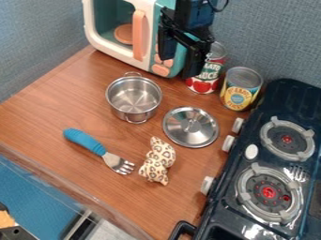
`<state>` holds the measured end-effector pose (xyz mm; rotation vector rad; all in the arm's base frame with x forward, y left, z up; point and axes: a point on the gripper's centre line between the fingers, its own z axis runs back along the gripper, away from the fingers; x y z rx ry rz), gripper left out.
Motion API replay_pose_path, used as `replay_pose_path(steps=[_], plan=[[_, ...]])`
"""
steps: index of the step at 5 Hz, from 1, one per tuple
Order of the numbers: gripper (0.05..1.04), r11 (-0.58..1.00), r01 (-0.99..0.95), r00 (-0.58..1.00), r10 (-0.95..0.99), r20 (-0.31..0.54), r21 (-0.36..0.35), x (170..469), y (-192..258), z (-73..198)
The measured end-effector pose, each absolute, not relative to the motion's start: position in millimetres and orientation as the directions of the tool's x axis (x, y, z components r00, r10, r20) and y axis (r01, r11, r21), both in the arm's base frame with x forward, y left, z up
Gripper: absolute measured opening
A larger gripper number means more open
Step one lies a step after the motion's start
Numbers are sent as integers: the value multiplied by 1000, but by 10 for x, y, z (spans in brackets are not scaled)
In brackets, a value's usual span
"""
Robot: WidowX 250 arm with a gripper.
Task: Placed the lid on the pot
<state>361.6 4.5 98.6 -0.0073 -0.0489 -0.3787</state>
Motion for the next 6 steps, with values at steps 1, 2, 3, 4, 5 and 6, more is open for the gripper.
replay_pose_path(steps=[1, 2, 3, 4, 5, 6], plan=[[1000, 928, 372, 928, -372, 18, -15, 3610, 38, 850], [1000, 910, 410, 912, -409, 33, -63, 3775, -37, 529], [1000, 914, 405, 914, -404, 37, -20, 3882, -140, 336], [1000, 910, 411, 909, -413, 45, 51, 3964, -259, 58], [1000, 902, 427, 903, -429, 18, 70, 3952, -275, -130], [1000, 898, 436, 900, -437, -1, 58, 3926, -281, -218]])
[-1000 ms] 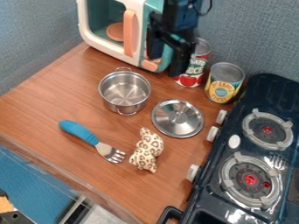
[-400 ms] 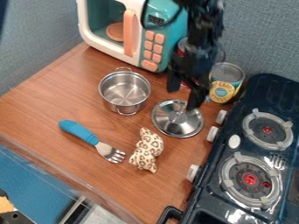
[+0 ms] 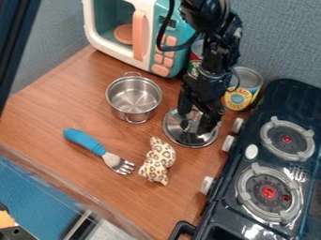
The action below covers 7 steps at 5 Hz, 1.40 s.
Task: Placed the lid on the pot
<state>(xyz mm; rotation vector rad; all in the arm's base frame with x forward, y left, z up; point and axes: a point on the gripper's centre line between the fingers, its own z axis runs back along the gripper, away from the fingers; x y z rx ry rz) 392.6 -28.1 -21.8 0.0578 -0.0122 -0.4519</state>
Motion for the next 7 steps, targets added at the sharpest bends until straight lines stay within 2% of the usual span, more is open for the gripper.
replay_pose_path(steps=[1, 3, 4, 5, 6, 7], plan=[[958, 900, 433, 901, -434, -1, 53, 3924, -258, -239], [370, 918, 394, 919, -394, 6, 40, 3940, -185, -303], [156, 919, 393, 919, -394, 7, 40, 3942, -187, -303], [62, 917, 396, 918, -397, 9, 40, 3933, -193, -318], [53, 909, 415, 909, -416, 25, 38, 3861, -219, -288], [53, 896, 443, 892, -444, 89, 29, 3794, -285, -47]])
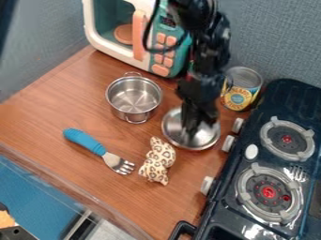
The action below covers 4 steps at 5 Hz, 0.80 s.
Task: Placed the lid on the pot
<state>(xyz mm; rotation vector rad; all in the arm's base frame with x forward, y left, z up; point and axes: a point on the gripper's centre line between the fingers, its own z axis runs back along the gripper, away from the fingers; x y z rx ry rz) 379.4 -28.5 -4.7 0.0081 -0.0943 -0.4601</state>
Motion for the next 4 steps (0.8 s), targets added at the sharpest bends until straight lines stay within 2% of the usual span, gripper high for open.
replay_pose_path(steps=[1, 2, 4], plan=[[53, 904, 428, 874, -419, 246, 18, 3673, -183, 414], [53, 935, 354, 889, -338, 310, 7, 3610, 58, 658], [52, 992, 98, 946, -68, 315, -81, 3553, 688, 733]])
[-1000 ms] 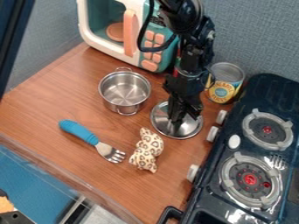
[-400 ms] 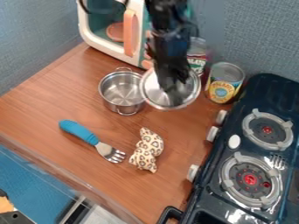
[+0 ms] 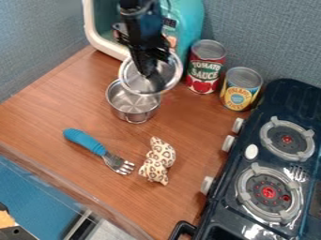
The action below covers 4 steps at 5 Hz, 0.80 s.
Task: Placed the lid on the pot
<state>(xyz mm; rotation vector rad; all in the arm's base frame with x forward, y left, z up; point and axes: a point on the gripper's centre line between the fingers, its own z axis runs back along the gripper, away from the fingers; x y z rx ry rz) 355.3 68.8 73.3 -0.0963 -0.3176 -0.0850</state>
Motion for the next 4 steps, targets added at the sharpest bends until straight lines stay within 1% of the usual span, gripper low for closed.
replay_pose_path(steps=[1, 2, 4], plan=[[52, 999, 26, 975, -16, 220, -42, 3607, 861, 477], [52, 1000, 13, 991, -12, 132, -6, 3707, 893, 253], [52, 1000, 19, 999, -20, 41, 14, 3776, 860, 29]])
